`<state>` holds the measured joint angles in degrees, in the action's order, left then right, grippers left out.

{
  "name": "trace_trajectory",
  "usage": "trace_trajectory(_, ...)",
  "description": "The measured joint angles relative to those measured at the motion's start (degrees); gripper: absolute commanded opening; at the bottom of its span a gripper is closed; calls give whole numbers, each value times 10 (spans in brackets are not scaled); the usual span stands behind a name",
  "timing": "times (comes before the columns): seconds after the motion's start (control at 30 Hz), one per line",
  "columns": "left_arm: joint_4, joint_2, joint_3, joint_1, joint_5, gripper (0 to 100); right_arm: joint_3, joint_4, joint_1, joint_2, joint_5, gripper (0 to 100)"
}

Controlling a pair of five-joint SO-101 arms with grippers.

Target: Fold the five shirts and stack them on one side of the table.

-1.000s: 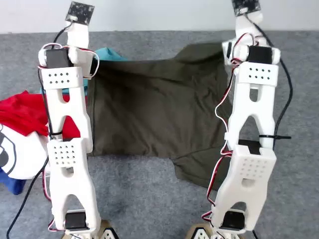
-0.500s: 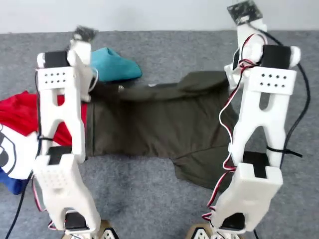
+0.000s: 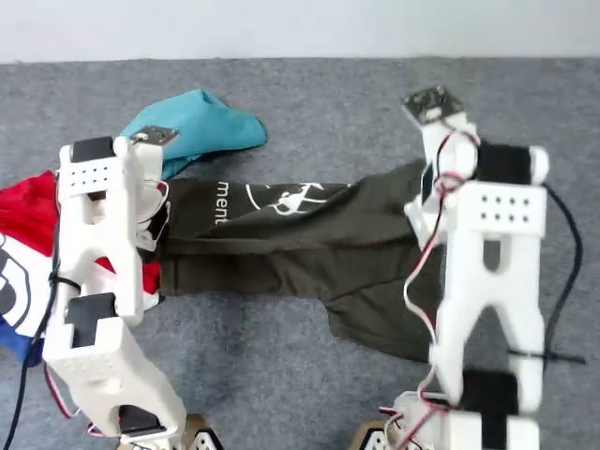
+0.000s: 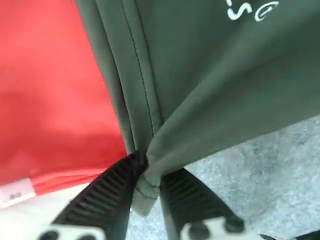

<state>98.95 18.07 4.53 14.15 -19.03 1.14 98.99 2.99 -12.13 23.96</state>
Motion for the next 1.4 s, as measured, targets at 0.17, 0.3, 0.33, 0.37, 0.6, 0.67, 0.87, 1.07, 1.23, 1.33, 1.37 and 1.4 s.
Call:
trace_trajectory(0.17, 2, 0, -21, -4, -4, 15, -130, -54, 15, -70, 17, 9)
trace_trajectory(0.3, 0, 0, -66, -40, -37, 19, -226, -132, 44, -91, 33, 9)
trace_trajectory(0.33, -10, 0, -77, -52, -40, 19, -244, -147, 50, -96, 35, 9)
trace_trajectory(0.37, -18, 0, -89, -60, -42, 19, -259, -157, 53, -100, 39, 9)
trace_trajectory(0.6, -65, -1, -122, -62, -43, 20, -324, -172, 53, -127, 63, 91)
trace_trajectory(0.67, -66, -3, -121, -55, -43, 20, -333, -172, 52, -135, 71, 136)
trace_trajectory(0.87, -66, -4, -95, -16, -43, 20, -350, -127, 51, -176, 102, 205)
trace_trajectory(1.07, -62, -4, -95, -11, -43, 19, -359, -95, 40, -257, 113, 211)
trace_trajectory(1.23, -38, -4, -94, -36, -43, 20, -382, -125, 39, -298, 107, 211)
trace_trajectory(1.33, -36, -4, -94, -70, -43, 36, -418, -169, 41, -302, 106, 210)
trace_trajectory(1.37, -36, -4, -94, -81, -43, 49, -428, -178, 41, -302, 106, 210)
trace_trajectory(1.4, -36, -4, -94, -91, -43, 67, -441, -186, 41, -302, 106, 210)
